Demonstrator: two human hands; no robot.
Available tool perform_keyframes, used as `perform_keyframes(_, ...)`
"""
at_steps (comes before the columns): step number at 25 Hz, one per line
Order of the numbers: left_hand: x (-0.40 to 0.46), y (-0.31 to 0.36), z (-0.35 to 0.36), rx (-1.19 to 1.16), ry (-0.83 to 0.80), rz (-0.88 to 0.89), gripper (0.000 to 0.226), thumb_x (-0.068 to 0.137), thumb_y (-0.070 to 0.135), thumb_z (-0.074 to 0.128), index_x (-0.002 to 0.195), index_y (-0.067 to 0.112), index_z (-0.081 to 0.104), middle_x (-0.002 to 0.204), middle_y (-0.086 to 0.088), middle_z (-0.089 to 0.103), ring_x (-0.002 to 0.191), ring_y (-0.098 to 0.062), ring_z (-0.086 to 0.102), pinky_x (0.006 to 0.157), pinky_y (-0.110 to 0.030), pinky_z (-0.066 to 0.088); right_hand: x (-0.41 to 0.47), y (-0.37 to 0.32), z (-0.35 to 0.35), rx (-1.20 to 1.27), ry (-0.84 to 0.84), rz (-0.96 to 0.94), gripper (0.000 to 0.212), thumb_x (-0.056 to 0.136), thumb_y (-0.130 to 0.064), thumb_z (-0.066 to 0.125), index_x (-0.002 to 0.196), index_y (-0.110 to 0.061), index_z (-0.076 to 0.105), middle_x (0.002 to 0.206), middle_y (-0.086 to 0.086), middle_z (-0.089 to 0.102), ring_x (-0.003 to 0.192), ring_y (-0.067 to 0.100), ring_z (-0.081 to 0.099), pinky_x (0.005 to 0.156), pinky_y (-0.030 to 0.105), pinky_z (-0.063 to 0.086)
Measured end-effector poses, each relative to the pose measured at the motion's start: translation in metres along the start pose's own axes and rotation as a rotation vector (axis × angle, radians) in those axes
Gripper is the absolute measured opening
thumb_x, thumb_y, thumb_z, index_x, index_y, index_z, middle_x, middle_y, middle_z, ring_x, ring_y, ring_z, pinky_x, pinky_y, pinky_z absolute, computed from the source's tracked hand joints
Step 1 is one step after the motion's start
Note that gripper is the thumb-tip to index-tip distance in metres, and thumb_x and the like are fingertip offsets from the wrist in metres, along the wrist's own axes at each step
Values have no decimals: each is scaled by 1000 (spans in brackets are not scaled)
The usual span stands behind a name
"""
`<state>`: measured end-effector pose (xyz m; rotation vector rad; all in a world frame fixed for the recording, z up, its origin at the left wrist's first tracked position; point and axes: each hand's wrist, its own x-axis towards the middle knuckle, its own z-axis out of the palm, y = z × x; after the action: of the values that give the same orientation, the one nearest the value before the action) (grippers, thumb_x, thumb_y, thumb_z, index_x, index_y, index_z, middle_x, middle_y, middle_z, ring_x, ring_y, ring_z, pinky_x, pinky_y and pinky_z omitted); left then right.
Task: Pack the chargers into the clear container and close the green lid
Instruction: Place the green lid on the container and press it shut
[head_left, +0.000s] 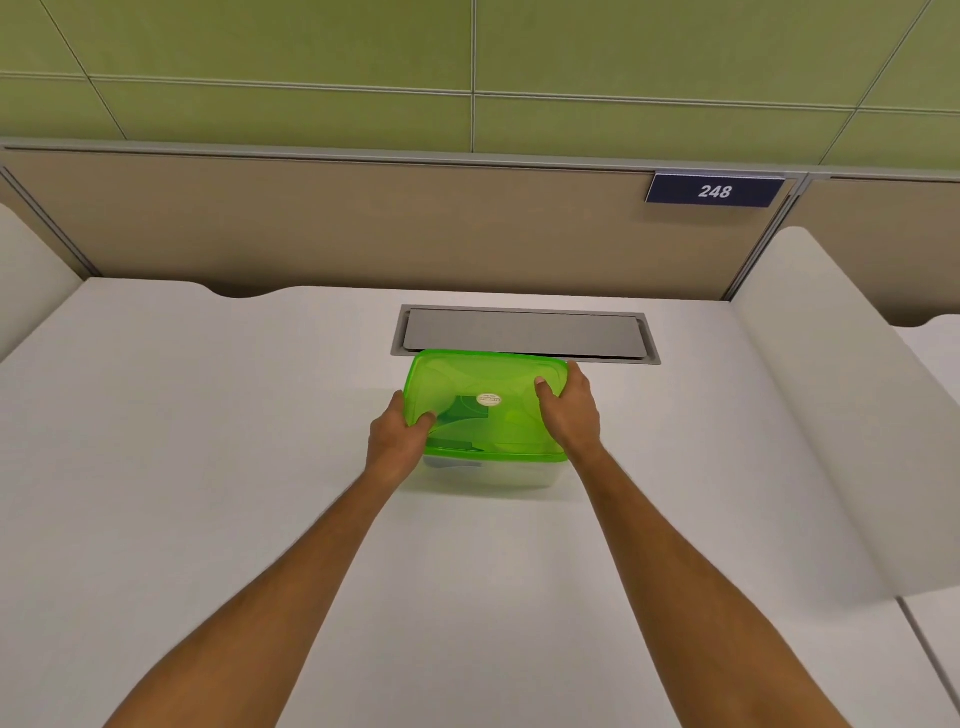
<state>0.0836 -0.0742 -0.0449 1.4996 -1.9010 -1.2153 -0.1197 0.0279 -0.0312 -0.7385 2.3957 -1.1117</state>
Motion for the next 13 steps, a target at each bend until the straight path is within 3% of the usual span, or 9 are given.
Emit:
perform_keyframes(4, 9, 4, -3, -16, -5, 3, 24, 88, 23, 57, 108, 10, 57, 91, -10, 64, 87, -33, 59, 66, -30, 40, 6, -2, -1, -53, 4, 59, 52, 94, -28, 46, 143, -16, 32, 143, 12, 44, 121, 39, 51, 95, 44, 41)
perform_keyframes(7, 23, 9, -4, -58, -32, -42, 38, 90, 23, 54, 126, 9, 54, 116, -14, 63, 108, -35, 57, 86, -37, 47, 12, -7, -3, -48, 17, 103, 44, 91, -22, 42, 134, -15, 38, 133, 15, 52, 113, 39, 54, 87, 41, 41)
perform_keyframes(10, 39, 17, -4, -164, -71, -113, 45, 94, 20, 48, 139, 13, 45, 137, -12, 53, 123, -32, 50, 105, -42, 41, 17, -9, -1, -41, 43, 123, 40, 92, -25, 39, 131, -15, 40, 127, 16, 58, 109, 38, 56, 80, 38, 38)
perform_keyframes(13, 54, 24, -5, -246, -125, -140, 40, 96, 15, 44, 136, 15, 49, 134, -14, 56, 120, -33, 53, 105, -47, 43, 21, -7, 0, -57, 42, 143, 45, 92, -28, 37, 136, -18, 41, 127, 16, 60, 111, 37, 55, 85, 39, 40)
